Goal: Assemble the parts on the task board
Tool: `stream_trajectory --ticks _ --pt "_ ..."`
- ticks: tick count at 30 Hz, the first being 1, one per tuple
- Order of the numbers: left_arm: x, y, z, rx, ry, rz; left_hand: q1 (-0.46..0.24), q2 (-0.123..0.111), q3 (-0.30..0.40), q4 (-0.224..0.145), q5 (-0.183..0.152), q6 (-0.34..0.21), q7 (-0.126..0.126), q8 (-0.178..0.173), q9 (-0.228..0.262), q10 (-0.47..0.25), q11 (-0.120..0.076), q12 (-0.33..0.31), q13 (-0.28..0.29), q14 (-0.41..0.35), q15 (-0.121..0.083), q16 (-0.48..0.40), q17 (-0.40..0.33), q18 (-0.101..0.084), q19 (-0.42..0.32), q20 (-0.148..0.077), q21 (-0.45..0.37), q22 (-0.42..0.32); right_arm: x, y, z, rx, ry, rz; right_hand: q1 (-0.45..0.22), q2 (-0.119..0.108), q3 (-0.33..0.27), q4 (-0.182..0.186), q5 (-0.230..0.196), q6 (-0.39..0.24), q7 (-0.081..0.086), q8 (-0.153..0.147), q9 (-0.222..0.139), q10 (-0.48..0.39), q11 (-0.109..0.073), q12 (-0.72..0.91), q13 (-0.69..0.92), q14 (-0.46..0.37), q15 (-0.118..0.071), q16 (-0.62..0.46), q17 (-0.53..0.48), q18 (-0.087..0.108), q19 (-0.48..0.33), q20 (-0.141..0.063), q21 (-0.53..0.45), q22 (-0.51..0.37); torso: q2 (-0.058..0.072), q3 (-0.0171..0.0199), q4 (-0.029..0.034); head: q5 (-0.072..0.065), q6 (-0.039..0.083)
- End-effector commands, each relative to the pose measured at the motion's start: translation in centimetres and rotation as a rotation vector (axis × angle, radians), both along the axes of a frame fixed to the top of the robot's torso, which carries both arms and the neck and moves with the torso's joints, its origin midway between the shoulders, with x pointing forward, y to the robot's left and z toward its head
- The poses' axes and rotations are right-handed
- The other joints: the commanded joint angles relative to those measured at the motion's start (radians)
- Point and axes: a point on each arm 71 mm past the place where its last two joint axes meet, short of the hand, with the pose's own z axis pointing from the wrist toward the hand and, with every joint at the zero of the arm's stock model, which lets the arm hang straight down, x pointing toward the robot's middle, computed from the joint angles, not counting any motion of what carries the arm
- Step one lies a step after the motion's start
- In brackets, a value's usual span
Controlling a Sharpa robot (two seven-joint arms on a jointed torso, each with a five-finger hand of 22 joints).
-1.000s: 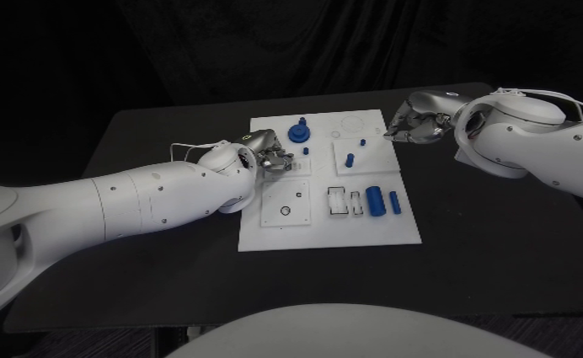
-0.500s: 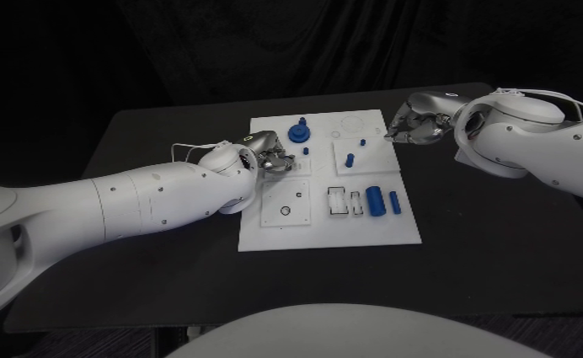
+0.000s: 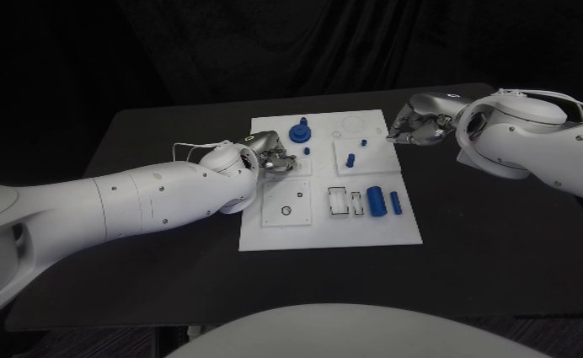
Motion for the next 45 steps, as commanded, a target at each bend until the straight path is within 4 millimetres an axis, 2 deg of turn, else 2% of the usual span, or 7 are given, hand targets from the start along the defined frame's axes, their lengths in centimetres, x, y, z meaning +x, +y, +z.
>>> stream_trajectory --ticks 1,10,15,25,30,33,45 --pt "-0.56 0.08 -1.13 0.035 0.065 -0.013 -0.002 0.005 0.002 0.005 -0.004 0.008 -0.002 -0.005 -0.001 0.104 -0.004 -0.001 0.263 0.106 -0.008 0.003 0.263 0.014 -0.006 -0.004 -0.007 0.049 -0.03 -0.24 -0.17 -0.014 0.013 -0.021 0.007 0.002 0.000 -0.004 0.001 0.006 0.001 -0.003 0.001 0.104 0.006 0.003 0.263 0.105 0.008 0.003 0.263 0.008 0.006 0.006 -0.003 0.198 0.000 0.0002 -0.0007 0.005 0.000" --pt "-0.59 0.16 -1.21 0.039 0.071 -0.013 -0.003 0.005 0.001 0.006 -0.004 0.009 -0.002 -0.005 -0.001 0.104 -0.004 -0.001 0.263 0.106 -0.008 0.003 0.263 0.015 -0.006 -0.004 -0.008 0.048 -0.01 -0.29 -0.21 -0.017 0.017 -0.024 0.010 0.003 0.001 -0.007 0.001 0.006 0.001 -0.003 0.001 0.104 0.006 0.003 0.263 0.105 0.008 0.003 0.263 0.009 0.005 0.005 -0.006 0.197 0.000 -0.0003 -0.0010 0.011 0.000" --pt "-0.62 0.17 -1.22 0.038 0.071 -0.014 -0.003 0.005 0.001 0.006 -0.004 0.009 -0.002 -0.005 -0.001 0.104 -0.004 -0.001 0.263 0.106 -0.008 0.003 0.263 0.015 -0.006 -0.004 -0.008 0.048 -0.01 -0.33 -0.24 -0.020 0.020 -0.026 0.011 0.003 0.002 -0.008 0.001 0.007 0.001 -0.003 0.001 0.104 0.006 0.003 0.263 0.105 0.008 0.003 0.263 0.009 0.004 0.005 -0.008 0.197 -0.001 -0.0002 0.0007 0.010 0.000" --pt "-0.67 0.14 -1.25 0.039 0.074 -0.019 -0.006 0.006 0.000 0.009 -0.006 0.010 -0.002 -0.007 -0.001 0.104 -0.004 -0.001 0.263 0.106 -0.008 0.003 0.263 0.016 -0.009 -0.004 -0.011 0.045 -0.01 -0.35 -0.30 -0.023 0.024 -0.028 0.013 0.004 0.003 -0.011 0.001 0.007 0.001 -0.004 0.002 0.104 0.006 0.003 0.263 0.103 0.008 -0.001 0.259 0.010 0.002 0.005 -0.012 0.195 0.000 -0.0006 -0.0006 0.011 0.000" --pt "-0.71 0.10 -1.24 0.036 0.072 -0.021 -0.014 0.007 -0.008 0.020 -0.039 0.013 -0.002 -0.014 -0.001 0.104 -0.004 -0.001 0.263 0.106 -0.008 0.003 0.263 0.015 -0.008 -0.004 -0.015 0.046 -0.02 -0.38 -0.32 -0.025 0.026 -0.029 0.013 0.004 0.003 -0.011 0.001 0.007 0.001 -0.004 0.002 0.104 0.006 0.003 0.263 0.103 0.008 -0.001 0.259 0.010 0.002 0.005 -0.012 0.195 0.000 -0.0009 -0.0006 0.011 0.000" --pt "-0.71 0.13 -1.24 0.034 0.069 -0.021 -0.032 0.010 -0.025 0.044 -0.091 0.017 -0.001 -0.022 -0.001 0.104 -0.003 -0.001 0.263 0.106 -0.007 0.003 0.263 0.015 -0.008 -0.003 -0.018 0.045 -0.02 -0.40 -0.33 -0.026 0.027 -0.030 0.014 0.004 0.004 -0.012 0.001 0.007 0.001 -0.004 0.002 0.104 0.006 0.003 0.263 0.103 0.008 -0.002 0.258 0.011 0.001 0.005 -0.015 0.194 -0.001 -0.0005 -0.0005 0.010 0.000" --pt "-0.63 0.37 -1.29 0.034 0.065 -0.010 -0.069 0.016 -0.084 0.112 -0.164 0.030 0.001 -0.038 -0.001 0.104 -0.001 -0.001 0.263 0.106 -0.006 0.003 0.263 0.017 -0.009 -0.002 -0.029 0.043 -0.03 -0.46 -0.37 -0.029 0.031 -0.033 0.016 0.005 0.004 -0.014 0.001 0.007 0.001 -0.004 0.002 0.104 0.006 0.003 0.263 0.102 0.008 -0.005 0.255 0.012 -0.001 0.005 -0.020 0.193 -0.001 0.0001 -0.0014 0.009 0.000"
